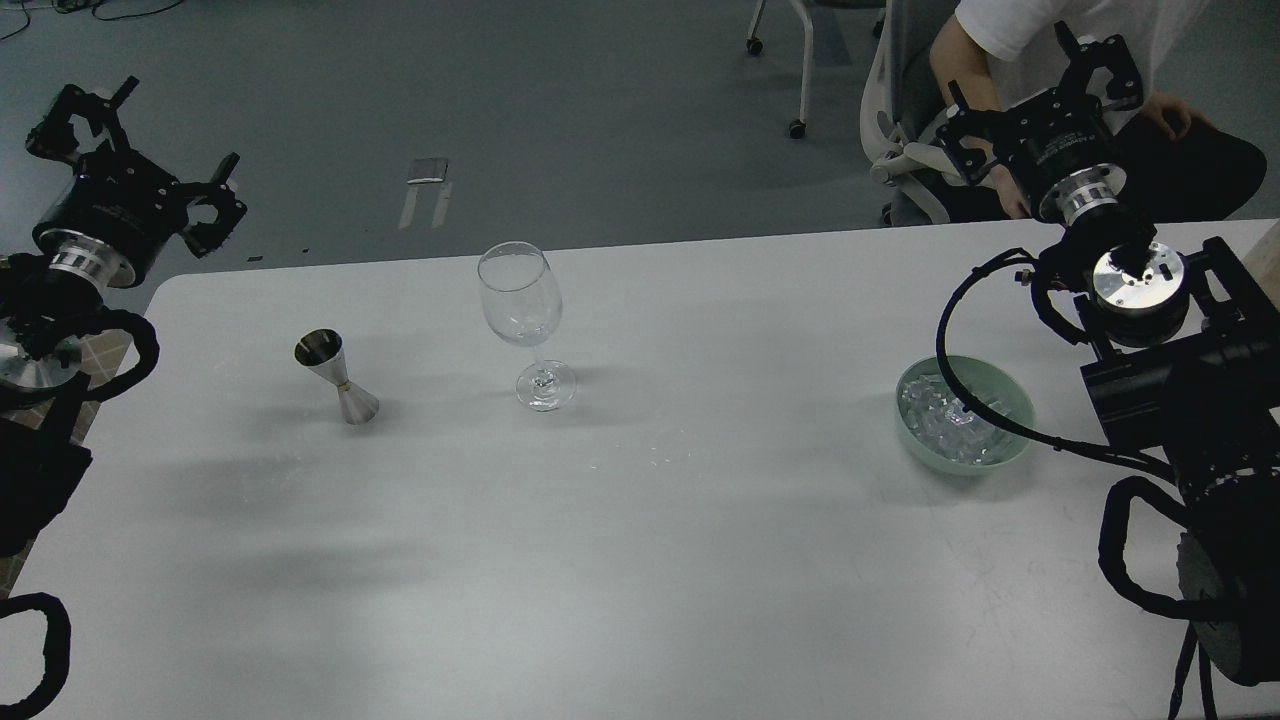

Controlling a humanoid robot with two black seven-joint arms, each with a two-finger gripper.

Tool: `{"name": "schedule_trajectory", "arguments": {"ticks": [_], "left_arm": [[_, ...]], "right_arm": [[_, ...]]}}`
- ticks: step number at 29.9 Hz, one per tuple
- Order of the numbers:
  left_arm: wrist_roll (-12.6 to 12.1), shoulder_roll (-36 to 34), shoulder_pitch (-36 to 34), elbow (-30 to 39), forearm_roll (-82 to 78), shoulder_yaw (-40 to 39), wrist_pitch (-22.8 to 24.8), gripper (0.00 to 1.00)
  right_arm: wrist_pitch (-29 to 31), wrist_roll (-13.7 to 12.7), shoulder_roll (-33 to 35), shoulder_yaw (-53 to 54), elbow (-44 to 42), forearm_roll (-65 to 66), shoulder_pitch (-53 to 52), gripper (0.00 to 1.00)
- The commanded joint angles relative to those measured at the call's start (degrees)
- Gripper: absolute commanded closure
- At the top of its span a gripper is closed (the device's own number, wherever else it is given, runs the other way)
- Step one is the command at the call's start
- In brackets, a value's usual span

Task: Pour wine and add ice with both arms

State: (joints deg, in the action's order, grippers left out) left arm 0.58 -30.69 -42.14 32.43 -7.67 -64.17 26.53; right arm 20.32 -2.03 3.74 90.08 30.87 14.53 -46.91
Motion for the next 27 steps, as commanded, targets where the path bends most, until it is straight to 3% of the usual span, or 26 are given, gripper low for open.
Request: {"name": "schedule_trajectory", "arguments": {"ticks": [1,12,17,27], "left_arm": [[0.04,0.19,0.30,0.00,-0.06,0.01,0.19,0.01],[0.39,0.02,0.30,0.00,0.99,-1.31,1.47,0.01],[3.99,-0.07,0.48,-0.17,1.08,-1.22,1.47,0.01],[3.91,0.19,-0.05,-3.25,1.17,-1.39,1.47,0.01]], "right_arm": [[-0.02,0.09,-0.31,0.01,0.07,-0.02,-0.03,0.00],[-0.19,0.09,-1.10,0.01,0.42,0.06,-0.11,0.00],[-0.28,0.09,-1.10,0.01,0.86,0.06,-0.55,0.00],[-0.11,0.09,-0.66,-0.43,1.04,0.15,-0.56,0.00]]}}
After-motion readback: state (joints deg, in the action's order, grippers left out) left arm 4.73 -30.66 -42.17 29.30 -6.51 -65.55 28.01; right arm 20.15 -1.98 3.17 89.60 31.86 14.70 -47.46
